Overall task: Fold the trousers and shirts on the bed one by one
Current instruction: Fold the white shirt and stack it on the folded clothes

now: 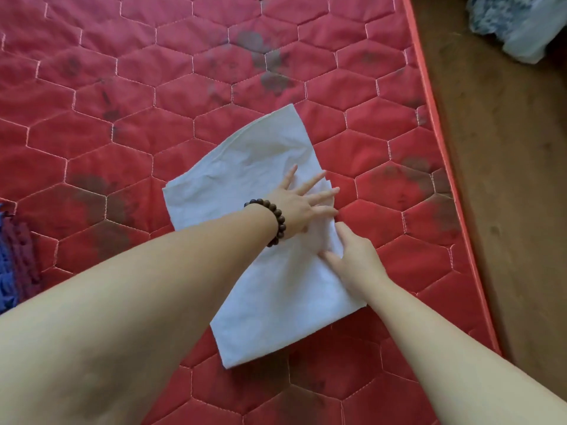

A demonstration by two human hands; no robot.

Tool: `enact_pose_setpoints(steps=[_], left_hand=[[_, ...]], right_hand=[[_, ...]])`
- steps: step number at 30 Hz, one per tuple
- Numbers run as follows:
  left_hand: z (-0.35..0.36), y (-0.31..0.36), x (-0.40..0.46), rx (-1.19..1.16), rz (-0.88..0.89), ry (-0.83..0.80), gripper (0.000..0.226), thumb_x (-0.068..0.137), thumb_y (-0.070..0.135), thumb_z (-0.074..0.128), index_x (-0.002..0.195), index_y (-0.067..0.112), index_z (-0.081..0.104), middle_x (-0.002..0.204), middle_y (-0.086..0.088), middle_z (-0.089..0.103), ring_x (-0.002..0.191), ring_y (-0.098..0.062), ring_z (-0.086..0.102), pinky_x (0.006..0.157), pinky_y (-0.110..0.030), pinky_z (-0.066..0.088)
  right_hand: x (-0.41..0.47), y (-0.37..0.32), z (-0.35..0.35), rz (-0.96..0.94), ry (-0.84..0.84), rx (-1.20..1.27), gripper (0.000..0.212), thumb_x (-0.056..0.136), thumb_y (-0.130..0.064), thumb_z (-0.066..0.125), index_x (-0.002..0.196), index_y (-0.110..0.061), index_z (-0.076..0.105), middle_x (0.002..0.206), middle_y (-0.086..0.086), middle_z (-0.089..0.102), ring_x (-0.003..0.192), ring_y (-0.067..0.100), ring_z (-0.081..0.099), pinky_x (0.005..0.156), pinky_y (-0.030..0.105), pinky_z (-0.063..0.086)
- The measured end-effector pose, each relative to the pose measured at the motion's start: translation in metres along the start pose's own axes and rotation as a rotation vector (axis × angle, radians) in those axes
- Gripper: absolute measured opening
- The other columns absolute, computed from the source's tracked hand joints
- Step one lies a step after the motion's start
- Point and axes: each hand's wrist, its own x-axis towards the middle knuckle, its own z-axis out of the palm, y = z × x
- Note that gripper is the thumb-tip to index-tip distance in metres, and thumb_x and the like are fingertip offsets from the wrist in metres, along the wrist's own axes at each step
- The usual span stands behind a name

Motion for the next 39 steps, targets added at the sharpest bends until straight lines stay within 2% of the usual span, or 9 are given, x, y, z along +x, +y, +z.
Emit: enact_pose_setpoints(steps=[4,7,12,14,19,22,26,32,39], left_hand=[[-0.012,-0.001,0.017,0.032,0.011,-0.016,0.060,0.094,0.037,0.054,0.146,0.033,0.025,0.156,0.007,0.019,0.148,-0.025,-0.002,0.109,-0.067,-0.009],[-0.021,-0.009,0.022,0.087,-0.030,0.044,0.059,0.082,0.053,0.063,0.130,0.025,0.044,0.127,0.006,0.047,0.136,-0.020,0.029,0.113,-0.063,-0.007],[-0.024,-0.042,0.007,0.044,-0.152,-0.014,0.061,0.071,0.069,0.062,0.111,0.024,0.059,0.106,0.006,0.059,0.113,-0.019,0.046,0.115,-0.043,0.016],[-0.023,-0.051,-0.002,-0.015,-0.174,-0.046,0.055,0.073,0.065,0.064,0.106,0.022,0.056,0.097,0.004,0.062,0.098,-0.020,0.052,0.094,-0.032,0.033],[-0.025,-0.058,-0.022,-0.173,-0.304,-0.095,0.039,0.077,0.054,0.065,0.089,0.020,0.050,0.071,0.006,0.051,0.071,-0.022,0.055,0.053,-0.025,0.034],[-0.039,-0.066,-0.036,-0.101,-0.289,0.046,0.028,0.084,0.048,0.058,0.080,0.022,0.048,0.079,0.007,0.048,0.081,-0.019,0.054,0.057,-0.028,0.035],[-0.088,-0.084,-0.055,-0.006,-0.367,0.304,0.015,0.087,0.023,0.050,0.075,0.021,0.040,0.071,0.006,0.043,0.067,-0.023,0.046,0.051,-0.027,0.025],[-0.183,-0.096,-0.097,0.084,-0.387,0.666,0.017,0.074,0.004,0.066,0.071,0.013,0.053,0.060,-0.004,0.055,0.055,-0.030,0.056,0.051,-0.029,0.022],[-0.140,-0.068,-0.122,0.112,-0.348,0.715,0.025,0.055,-0.003,0.077,0.070,0.006,0.059,0.062,-0.010,0.055,0.055,-0.029,0.058,0.050,-0.033,0.045]], right_hand=[[0.004,0.016,-0.029,-0.106,-0.126,-0.159,0.030,0.084,-0.025,0.064,0.085,-0.019,0.035,0.067,0.007,0.050,0.068,0.032,0.044,0.065,0.044,0.040],[0.009,0.028,-0.047,-0.157,-0.155,-0.244,0.032,0.084,-0.026,0.066,0.085,-0.022,0.034,0.062,-0.002,0.043,0.067,0.029,0.042,0.062,0.041,0.037],[0.023,0.036,-0.066,-0.121,-0.139,-0.323,0.039,0.081,-0.037,0.070,0.078,-0.017,0.036,0.066,0.000,0.047,0.067,0.026,0.047,0.057,0.037,0.032],[0.028,0.035,-0.070,-0.116,-0.132,-0.356,0.045,0.079,-0.041,0.071,0.067,-0.021,0.033,0.065,-0.004,0.046,0.067,0.021,0.046,0.053,0.035,0.029],[0.030,0.023,-0.080,-0.137,-0.054,-0.423,0.041,0.087,-0.040,0.063,0.067,-0.023,0.032,0.066,-0.006,0.046,0.074,0.023,0.047,0.053,0.035,0.027],[0.027,0.007,-0.096,-0.174,0.081,-0.450,0.035,0.090,-0.044,0.058,0.076,-0.021,0.035,0.067,-0.003,0.048,0.074,0.030,0.051,0.056,0.036,0.030],[0.023,-0.030,-0.140,-0.274,0.363,-0.499,0.033,0.091,-0.040,0.058,0.081,-0.016,0.038,0.066,0.003,0.050,0.069,0.038,0.056,0.055,0.036,0.031],[0.002,-0.090,-0.211,-0.523,0.771,-0.530,0.026,0.088,-0.023,0.068,0.077,-0.004,0.054,0.061,0.012,0.056,0.050,0.038,0.054,0.045,0.034,0.037],[-0.012,-0.074,-0.181,-0.525,0.735,-0.672,0.025,0.064,0.002,0.081,0.077,-0.005,0.061,0.059,0.011,0.055,0.046,0.033,0.052,0.043,0.034,0.041]])
